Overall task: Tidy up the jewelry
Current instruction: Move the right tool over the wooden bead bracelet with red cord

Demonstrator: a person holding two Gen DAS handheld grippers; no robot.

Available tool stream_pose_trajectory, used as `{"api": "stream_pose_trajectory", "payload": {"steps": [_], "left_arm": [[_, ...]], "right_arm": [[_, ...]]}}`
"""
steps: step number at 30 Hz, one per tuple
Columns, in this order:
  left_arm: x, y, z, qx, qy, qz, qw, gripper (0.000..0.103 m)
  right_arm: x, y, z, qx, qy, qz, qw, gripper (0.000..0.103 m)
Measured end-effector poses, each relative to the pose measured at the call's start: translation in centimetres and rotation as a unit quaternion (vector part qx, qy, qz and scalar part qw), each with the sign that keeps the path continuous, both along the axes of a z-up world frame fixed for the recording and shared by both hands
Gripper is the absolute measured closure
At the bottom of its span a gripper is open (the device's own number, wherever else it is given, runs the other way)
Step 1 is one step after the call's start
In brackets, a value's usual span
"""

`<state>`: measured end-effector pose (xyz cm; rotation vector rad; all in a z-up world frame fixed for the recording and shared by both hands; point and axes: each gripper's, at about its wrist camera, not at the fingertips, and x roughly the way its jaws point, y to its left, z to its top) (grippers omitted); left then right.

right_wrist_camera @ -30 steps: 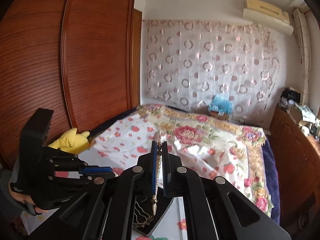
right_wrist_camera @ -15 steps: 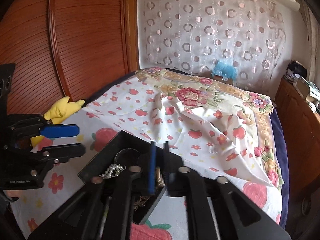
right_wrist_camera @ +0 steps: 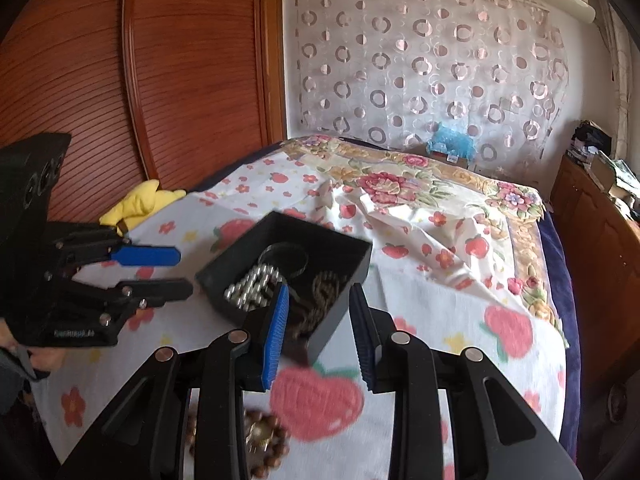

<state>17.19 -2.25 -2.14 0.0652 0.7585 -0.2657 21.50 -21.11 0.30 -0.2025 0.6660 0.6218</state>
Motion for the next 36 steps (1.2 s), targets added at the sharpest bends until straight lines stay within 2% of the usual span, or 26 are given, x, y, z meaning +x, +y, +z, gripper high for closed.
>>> {"api": "stream_pose_trajectory", "payload": {"steps": [10,17,23,33,36], "left_arm": [[-3.2,0.1,-3.0,0.0,0.026,0.017,0.9995,0.066],[-4.3,0.3,-4.9,-0.007,0.052,0.02,0.9984,0.066],[-4.5,0.3,-6.1,-0.019,0.073,0.017,0.997,0.066],[-3.9,-0.9,-7.0,-0.014,0.087,0.003,0.9961,0.066],[-3.5,-1.0,-7.3,-0.012,0.09,0.004,0.9958,0.07]], "right_arm": [[-2.8,-1.6,-5.2,-0.006,0.065,-0.006,0.998,0.069],[-4.1,-1.3,-7.4,-0.008,0.102,0.006,0.995,0.081],[-4.2,-0.9,-8.3,-0.014,0.125,0.006,0.992,0.088],[-3.0,-0.1,-8.7,-0.032,0.136,-0.004,0.99,0.087],[-2.7,0.2,-8.8,-0.04,0.136,-0.001,0.99,0.087]]}}
